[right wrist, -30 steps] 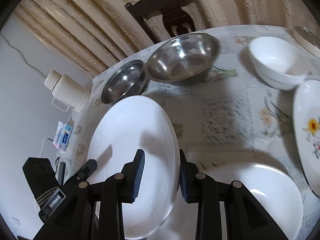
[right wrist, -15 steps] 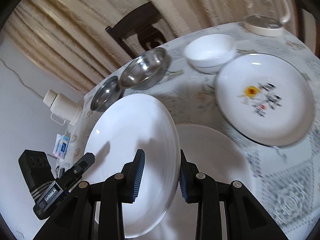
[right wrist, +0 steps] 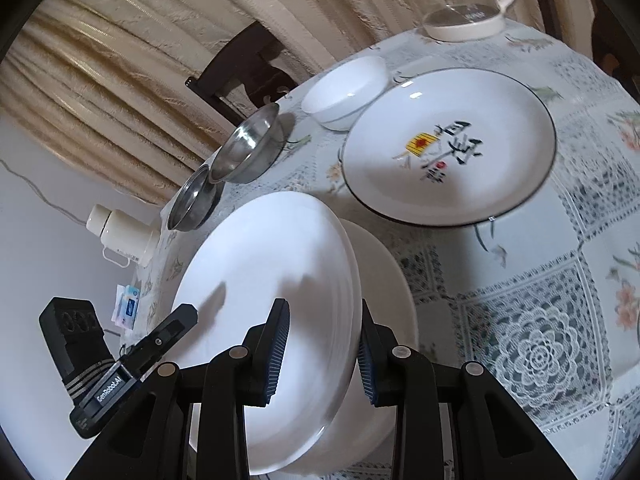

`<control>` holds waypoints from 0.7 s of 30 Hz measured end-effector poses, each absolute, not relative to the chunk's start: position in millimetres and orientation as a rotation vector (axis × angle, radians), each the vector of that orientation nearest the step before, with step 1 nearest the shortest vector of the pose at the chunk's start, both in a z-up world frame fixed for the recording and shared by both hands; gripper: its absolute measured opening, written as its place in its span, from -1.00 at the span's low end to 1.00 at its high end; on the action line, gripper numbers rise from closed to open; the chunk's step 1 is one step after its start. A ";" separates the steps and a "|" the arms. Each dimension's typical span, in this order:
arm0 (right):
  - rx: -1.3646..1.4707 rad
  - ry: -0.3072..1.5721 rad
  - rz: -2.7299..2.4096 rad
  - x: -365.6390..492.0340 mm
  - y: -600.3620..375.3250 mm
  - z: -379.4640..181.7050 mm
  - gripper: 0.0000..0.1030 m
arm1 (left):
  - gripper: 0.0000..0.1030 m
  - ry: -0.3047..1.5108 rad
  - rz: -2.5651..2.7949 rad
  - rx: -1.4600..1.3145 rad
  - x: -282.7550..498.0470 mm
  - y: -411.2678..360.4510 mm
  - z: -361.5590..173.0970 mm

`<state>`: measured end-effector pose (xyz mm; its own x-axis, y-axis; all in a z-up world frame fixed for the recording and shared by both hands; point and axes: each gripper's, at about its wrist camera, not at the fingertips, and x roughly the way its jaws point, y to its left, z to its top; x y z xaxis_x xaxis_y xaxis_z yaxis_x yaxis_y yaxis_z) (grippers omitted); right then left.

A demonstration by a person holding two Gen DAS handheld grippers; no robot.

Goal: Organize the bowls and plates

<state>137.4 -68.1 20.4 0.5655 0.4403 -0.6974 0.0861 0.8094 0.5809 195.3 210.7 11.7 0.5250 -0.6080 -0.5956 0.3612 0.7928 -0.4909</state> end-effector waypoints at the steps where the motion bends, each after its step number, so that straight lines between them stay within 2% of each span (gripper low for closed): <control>1: 0.618 0.961 0.223 136.3 -69.2 19.0 -0.34 | 0.19 0.841 -0.588 -0.316 194.7 207.7 9.8; 14: 0.624 0.952 0.193 124.1 -80.8 7.4 -0.34 | 0.21 0.853 -0.557 -0.118 185.8 177.7 2.9; 21: 0.596 0.937 0.192 119.7 -77.6 10.4 -0.34 | 0.29 0.882 -0.561 -0.084 186.9 171.8 0.9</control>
<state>119.7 -77.6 10.4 0.5888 0.4052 -0.6994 0.0970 0.8236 0.5589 186.9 171.8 0.9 0.5025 -0.4972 -0.7073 0.4296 0.8535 -0.2948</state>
